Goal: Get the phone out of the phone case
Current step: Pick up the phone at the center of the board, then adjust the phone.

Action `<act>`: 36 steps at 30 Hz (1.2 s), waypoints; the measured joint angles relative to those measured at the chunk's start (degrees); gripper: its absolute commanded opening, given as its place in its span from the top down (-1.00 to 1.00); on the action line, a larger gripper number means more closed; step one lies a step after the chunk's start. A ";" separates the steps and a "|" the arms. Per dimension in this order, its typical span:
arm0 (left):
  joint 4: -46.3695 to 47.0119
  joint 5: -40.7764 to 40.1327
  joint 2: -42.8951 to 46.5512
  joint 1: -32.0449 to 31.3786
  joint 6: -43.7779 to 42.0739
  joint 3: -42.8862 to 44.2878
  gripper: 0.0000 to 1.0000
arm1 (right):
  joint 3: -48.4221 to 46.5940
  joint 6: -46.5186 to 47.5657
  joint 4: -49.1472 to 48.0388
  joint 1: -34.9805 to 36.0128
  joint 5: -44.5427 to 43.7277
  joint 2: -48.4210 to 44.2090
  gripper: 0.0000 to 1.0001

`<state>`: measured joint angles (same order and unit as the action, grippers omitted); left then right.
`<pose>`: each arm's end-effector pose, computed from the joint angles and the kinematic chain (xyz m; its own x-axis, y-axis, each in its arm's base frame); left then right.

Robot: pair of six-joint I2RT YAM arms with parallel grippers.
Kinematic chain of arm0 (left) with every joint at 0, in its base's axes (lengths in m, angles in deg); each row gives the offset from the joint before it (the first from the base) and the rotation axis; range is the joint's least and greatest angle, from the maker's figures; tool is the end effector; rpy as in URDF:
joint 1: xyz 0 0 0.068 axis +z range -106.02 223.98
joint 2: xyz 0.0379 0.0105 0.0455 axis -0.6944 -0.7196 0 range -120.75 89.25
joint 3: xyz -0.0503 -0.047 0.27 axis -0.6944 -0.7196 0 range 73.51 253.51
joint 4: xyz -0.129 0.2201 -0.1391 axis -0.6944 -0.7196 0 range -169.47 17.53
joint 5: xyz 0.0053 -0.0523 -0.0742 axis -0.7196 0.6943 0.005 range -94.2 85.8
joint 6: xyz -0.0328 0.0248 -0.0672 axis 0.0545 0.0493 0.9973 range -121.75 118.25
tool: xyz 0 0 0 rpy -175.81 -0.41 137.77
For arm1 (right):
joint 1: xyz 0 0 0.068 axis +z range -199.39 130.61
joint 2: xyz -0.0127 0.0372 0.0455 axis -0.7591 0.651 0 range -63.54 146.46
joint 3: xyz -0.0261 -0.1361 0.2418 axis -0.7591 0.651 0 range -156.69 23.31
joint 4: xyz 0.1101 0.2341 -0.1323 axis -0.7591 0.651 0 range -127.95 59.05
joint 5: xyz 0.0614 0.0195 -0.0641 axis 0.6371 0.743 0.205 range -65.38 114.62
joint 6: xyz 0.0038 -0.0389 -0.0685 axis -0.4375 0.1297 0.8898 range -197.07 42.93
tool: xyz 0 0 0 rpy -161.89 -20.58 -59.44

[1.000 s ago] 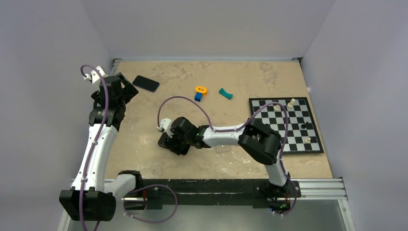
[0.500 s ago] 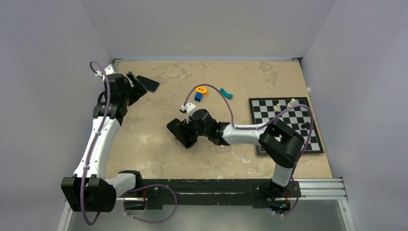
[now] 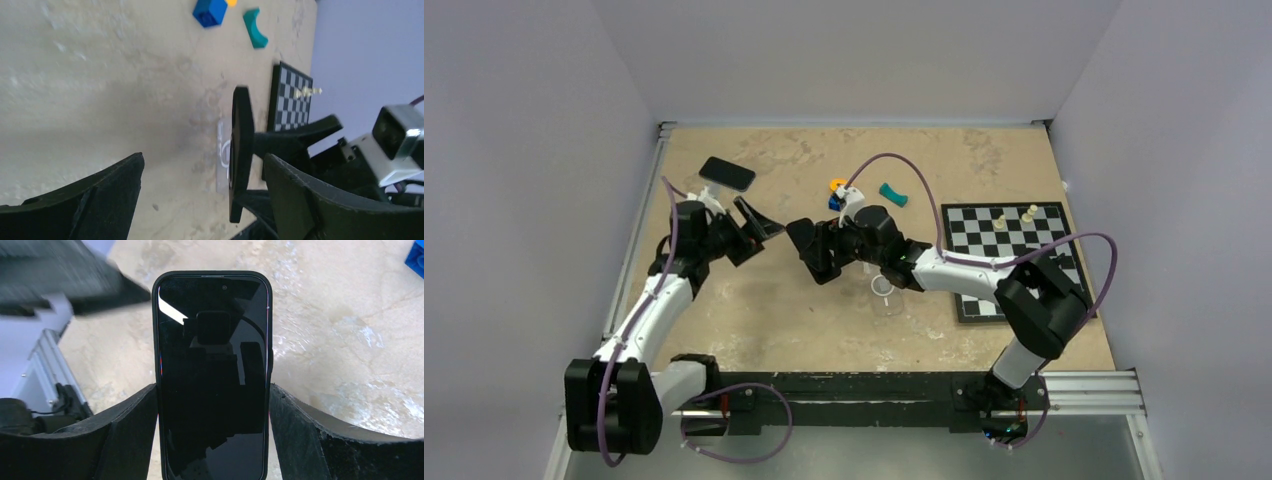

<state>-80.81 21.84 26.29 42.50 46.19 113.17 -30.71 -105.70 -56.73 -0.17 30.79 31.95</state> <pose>0.2882 -0.0371 0.2294 -0.6459 -0.6507 -0.3994 -0.1235 0.6053 -0.7864 0.2706 0.3247 0.1902 -0.6127 0.0188 -0.7901 -0.5970 0.6441 0.4783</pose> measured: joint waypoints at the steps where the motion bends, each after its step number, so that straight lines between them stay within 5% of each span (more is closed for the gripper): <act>1: 0.98 1.46 0.87 -0.61 1.11 -2.36 -0.84 | 0.00 -0.35 -0.17 -0.07 0.35 -0.46 1.00; 7: 4.50 3.08 8.55 -8.81 5.90 -7.87 -0.81 | 0.07 -3.28 -2.71 0.02 3.67 -1.09 1.00; 15: 6.01 -1.14 12.70 -10.19 9.90 -7.91 -0.47 | 0.79 -7.06 -6.99 0.87 5.49 -1.07 1.00; 29: 2.51 -6.05 12.63 -10.16 10.21 -8.52 0.91 | 0.81 -7.82 -6.49 5.07 2.47 -1.33 1.00; 32: 1.07 -6.05 12.39 -10.23 9.49 -8.52 1.00 | 0.81 -6.91 -5.07 5.70 1.36 -1.60 1.00; 33: 0.76 -5.70 12.20 -10.23 9.35 -8.50 1.00 | 0.81 -6.67 -4.57 5.88 1.11 -1.75 0.89; 36: 0.76 -4.46 11.52 -10.23 8.07 -8.44 1.00 | 0.24 -5.25 -1.77 5.84 2.10 -2.01 0.13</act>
<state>-80.05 17.38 37.81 32.27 54.26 104.74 -30.47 -110.94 -58.50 5.66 32.89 29.94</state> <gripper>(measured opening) 0.180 0.755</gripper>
